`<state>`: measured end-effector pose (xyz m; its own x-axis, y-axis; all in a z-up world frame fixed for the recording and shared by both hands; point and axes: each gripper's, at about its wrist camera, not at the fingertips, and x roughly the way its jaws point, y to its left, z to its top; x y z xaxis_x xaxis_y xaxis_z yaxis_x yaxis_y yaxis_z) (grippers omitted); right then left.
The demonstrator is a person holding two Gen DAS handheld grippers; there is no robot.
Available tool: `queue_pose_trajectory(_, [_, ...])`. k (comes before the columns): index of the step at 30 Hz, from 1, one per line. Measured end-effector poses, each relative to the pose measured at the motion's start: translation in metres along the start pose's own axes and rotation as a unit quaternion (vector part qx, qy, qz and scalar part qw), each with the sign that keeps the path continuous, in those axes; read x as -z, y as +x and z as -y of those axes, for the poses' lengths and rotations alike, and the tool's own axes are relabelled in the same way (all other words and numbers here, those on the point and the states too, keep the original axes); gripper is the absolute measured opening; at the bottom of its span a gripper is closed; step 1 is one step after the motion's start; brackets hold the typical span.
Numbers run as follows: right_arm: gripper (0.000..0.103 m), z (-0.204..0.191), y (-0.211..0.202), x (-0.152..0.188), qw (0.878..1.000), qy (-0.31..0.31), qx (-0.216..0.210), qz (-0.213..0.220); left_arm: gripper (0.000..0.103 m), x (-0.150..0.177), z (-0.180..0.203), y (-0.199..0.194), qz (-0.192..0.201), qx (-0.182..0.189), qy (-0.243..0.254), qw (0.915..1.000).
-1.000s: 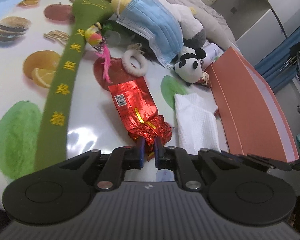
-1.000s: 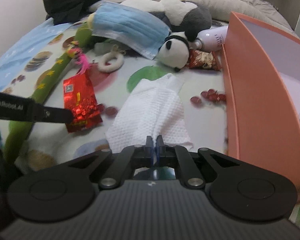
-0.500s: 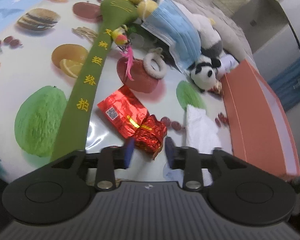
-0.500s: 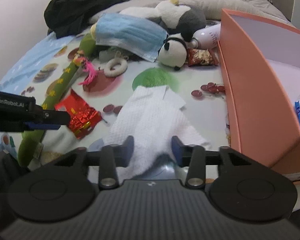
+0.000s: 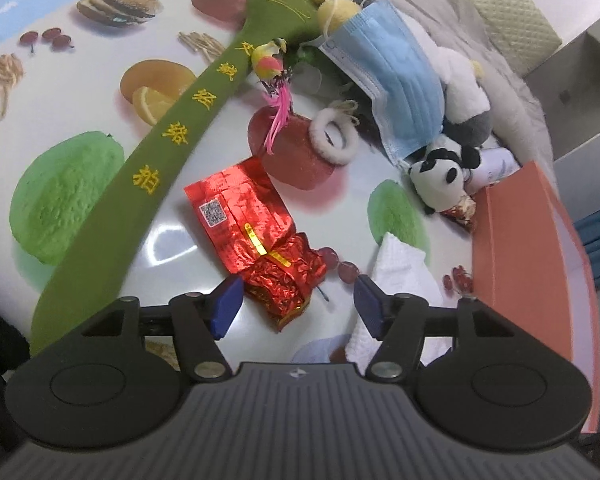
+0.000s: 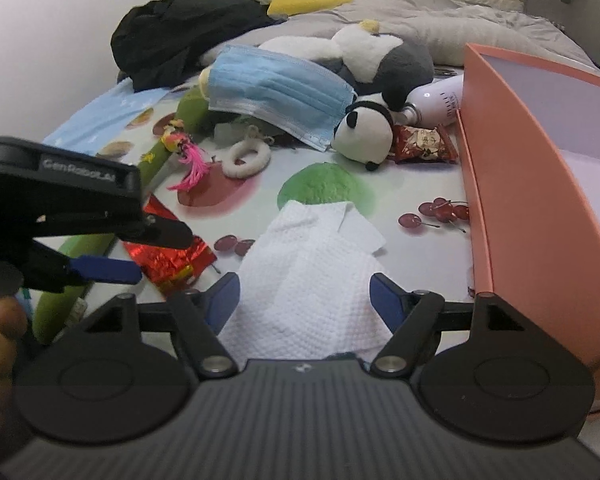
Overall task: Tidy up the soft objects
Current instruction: 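Lift the wet wipe with the right tool while the left tool grasps the red tea packet, then lift the wet wipe and red packet toward the pink box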
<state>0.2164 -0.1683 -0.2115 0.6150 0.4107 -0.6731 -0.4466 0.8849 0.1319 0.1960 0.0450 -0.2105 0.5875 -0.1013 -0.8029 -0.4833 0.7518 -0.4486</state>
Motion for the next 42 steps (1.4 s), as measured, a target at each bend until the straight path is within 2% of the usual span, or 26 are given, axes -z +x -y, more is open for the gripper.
queue_pose_trajectory(5, [0.074,0.000,0.017,0.007,1.000,-0.009,-0.001,-0.020,0.067,-0.005,0.000,0.010,0.002,-0.013,-0.003,0.9999])
queue_pose_trajectory(9, [0.076,-0.006,0.019,0.012,0.999,-0.038,0.003,-0.015,0.071,-0.011,0.002,0.016,0.004,-0.015,0.009,0.9998])
queue_pose_trajectory(15, [0.076,-0.010,0.020,0.014,0.999,-0.047,0.011,-0.014,0.071,-0.012,0.011,0.022,0.008,-0.024,0.057,0.9981])
queue_pose_trajectory(20, [0.073,-0.011,0.019,0.015,0.998,-0.055,0.006,-0.018,0.071,-0.004,0.020,0.022,0.002,-0.038,0.121,0.9919])
queue_pose_trajectory(25, [0.056,-0.017,0.017,0.015,0.998,-0.061,-0.001,-0.020,0.069,0.004,0.022,0.020,-0.003,-0.038,0.162,0.9861])
queue_pose_trajectory(28, [0.040,-0.020,0.016,0.013,0.998,-0.062,-0.005,-0.026,0.057,0.004,0.019,0.018,-0.002,-0.037,0.167,0.9853])
queue_pose_trajectory(30, [0.023,-0.021,0.015,0.011,0.998,-0.059,-0.001,-0.030,0.048,0.004,0.016,0.017,-0.001,-0.036,0.171,0.9846])
queue_pose_trajectory(35, [0.013,-0.021,0.013,0.007,0.998,-0.042,0.005,-0.038,0.040,0.005,0.010,0.014,0.004,-0.020,0.185,0.9824])
queue_pose_trajectory(42, [0.012,-0.012,-0.001,0.003,0.999,0.004,0.025,-0.038,0.038,0.011,0.004,0.005,-0.005,0.010,0.198,0.9801])
